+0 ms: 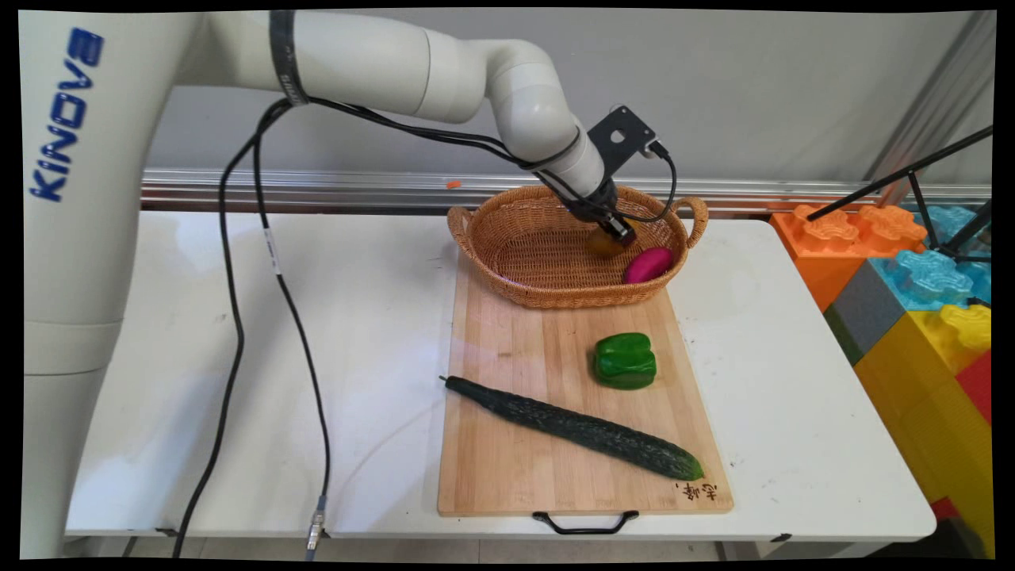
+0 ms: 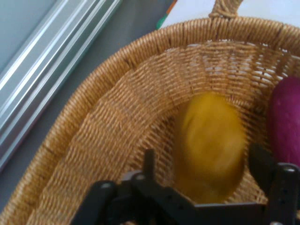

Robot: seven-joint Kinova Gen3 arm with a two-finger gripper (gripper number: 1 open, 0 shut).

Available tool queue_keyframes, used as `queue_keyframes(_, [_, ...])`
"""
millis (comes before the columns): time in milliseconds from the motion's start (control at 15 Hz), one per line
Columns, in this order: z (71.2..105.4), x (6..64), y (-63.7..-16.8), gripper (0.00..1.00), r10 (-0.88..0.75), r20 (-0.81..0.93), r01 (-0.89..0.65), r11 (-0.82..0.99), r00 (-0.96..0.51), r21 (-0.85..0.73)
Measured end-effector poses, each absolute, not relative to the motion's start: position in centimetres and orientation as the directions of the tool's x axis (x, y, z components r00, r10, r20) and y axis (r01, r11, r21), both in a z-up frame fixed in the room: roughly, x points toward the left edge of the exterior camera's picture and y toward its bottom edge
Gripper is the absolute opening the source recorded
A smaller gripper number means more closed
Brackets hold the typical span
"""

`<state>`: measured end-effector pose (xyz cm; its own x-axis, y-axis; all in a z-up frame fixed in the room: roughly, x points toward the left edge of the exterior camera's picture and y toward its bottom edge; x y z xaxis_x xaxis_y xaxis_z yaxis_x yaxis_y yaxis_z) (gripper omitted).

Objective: Place the picked object in the vegetable basket

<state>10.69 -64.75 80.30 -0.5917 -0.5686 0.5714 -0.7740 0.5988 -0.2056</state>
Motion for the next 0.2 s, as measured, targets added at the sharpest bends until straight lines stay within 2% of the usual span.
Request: queue_keyframes(200, [81.08, 10.31, -65.3, 1.0, -0.556, 0.587, -0.772, 0.602, -0.588, -0.203])
